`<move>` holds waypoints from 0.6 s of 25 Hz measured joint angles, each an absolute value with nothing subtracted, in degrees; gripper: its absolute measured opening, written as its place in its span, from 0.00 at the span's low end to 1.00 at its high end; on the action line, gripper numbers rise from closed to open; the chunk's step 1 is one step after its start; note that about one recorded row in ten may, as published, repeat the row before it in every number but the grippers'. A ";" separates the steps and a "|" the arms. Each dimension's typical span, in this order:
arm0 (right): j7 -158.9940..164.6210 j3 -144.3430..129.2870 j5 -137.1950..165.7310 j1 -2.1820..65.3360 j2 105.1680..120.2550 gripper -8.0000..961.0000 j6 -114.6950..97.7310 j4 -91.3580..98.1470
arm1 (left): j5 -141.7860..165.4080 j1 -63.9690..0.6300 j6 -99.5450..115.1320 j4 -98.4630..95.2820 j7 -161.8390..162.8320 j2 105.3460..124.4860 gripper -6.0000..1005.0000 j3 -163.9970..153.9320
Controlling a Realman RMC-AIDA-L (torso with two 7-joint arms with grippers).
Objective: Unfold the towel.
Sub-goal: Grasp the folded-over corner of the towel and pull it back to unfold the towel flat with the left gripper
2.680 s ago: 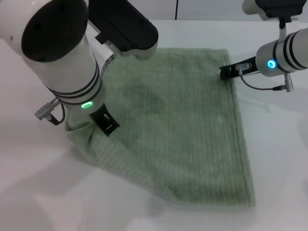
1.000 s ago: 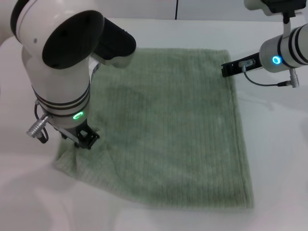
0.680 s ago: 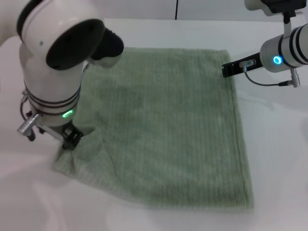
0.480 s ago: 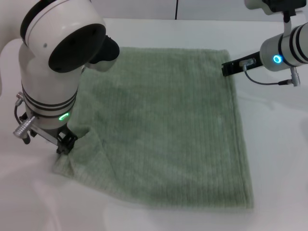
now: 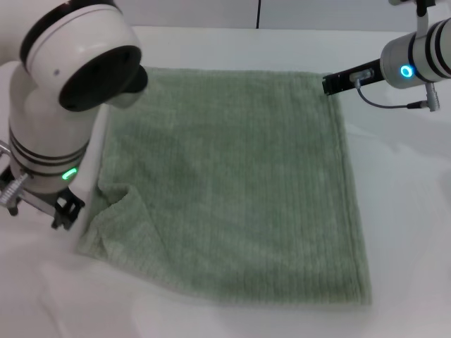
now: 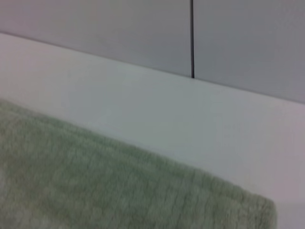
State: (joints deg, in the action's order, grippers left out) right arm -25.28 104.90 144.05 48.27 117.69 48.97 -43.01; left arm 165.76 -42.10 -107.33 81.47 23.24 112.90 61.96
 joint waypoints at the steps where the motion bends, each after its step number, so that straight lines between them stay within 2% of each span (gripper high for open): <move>1: -25.28 104.94 144.05 48.27 117.69 0.01 48.82 -43.06 | 165.77 -42.25 -107.35 82.49 24.80 111.88 0.63 61.32; 4: -25.30 105.12 144.26 48.66 117.68 0.01 48.66 -43.17 | 165.78 -43.38 -107.68 85.05 25.99 110.81 0.63 61.25; 6: -25.31 105.15 144.33 48.84 117.68 0.01 48.77 -43.37 | 165.79 -44.59 -107.36 86.75 25.83 110.91 0.63 61.85; 9: -25.32 104.99 144.36 48.88 117.68 0.01 49.00 -43.76 | 165.74 -46.28 -105.22 86.97 24.21 112.99 0.63 62.10; 13: -25.31 105.01 144.39 48.58 117.68 0.01 49.05 -43.85 | 165.73 -47.83 -102.97 82.69 21.06 116.83 0.64 62.43; 15: -25.32 105.09 144.41 48.44 117.68 0.01 49.05 -43.86 | 165.71 -48.24 -102.62 80.67 20.13 117.78 0.64 62.37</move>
